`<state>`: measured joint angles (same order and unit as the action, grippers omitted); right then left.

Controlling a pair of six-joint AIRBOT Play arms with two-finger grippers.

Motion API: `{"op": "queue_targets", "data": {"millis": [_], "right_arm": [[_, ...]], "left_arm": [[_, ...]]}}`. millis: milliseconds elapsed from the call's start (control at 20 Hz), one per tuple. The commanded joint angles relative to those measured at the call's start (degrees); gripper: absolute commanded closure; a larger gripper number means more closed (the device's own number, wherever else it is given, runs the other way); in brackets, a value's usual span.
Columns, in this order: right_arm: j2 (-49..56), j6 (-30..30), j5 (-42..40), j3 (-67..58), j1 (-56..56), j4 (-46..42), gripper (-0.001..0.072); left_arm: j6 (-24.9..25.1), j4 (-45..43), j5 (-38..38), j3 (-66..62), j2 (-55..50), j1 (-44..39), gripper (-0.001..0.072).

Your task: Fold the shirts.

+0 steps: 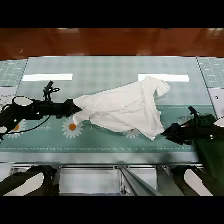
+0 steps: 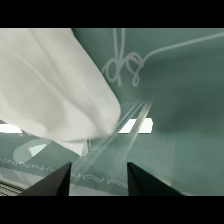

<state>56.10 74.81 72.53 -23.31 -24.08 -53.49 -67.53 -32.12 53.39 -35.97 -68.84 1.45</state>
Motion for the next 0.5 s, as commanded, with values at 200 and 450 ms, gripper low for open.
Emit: {"op": "queue_targets", "data": {"millis": [200, 450], "right_arm": [[6.97, -2.36, -6.16, 1.22, -0.11, 7.04, 0.0299], [9.16, -3.69, -9.57, 1.16, -0.11, 9.94, 0.04]], "left_arm": [[-0.02, 0.0, -0.42, -0.04, -0.02, -0.79, 0.0689], [-0.02, 0.0, -0.63, -0.04, -0.02, -0.79, 0.0689]]}}
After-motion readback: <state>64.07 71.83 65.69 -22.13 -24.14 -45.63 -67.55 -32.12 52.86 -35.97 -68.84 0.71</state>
